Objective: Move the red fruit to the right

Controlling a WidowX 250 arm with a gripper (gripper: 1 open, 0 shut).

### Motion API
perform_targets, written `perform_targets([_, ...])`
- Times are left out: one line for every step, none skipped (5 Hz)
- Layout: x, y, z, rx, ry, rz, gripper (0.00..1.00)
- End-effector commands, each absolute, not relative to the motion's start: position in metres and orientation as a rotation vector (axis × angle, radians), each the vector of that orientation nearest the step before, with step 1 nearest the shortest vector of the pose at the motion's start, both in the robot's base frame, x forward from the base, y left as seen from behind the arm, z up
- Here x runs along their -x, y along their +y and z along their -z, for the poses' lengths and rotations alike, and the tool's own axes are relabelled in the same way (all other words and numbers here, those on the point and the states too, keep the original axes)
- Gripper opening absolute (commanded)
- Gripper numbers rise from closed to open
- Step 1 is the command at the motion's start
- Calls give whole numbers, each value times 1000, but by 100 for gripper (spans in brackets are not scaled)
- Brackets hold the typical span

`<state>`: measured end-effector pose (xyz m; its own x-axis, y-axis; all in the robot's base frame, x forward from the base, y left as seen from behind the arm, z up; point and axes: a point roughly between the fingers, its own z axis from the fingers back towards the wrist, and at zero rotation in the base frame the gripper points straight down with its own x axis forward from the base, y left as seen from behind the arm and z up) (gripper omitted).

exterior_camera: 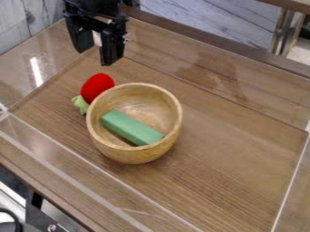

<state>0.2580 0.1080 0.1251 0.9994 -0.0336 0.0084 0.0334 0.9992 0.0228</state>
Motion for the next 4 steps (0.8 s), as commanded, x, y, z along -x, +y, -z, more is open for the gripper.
perform_targets([-271,125,-133,-46,-63,21,100])
perform_targets([-280,124,-116,-40,-68,-80,100])
perform_targets([-291,124,-98,-49,-78,-162,100])
perform_targets([-302,139,-89,-57,-99,-156,100])
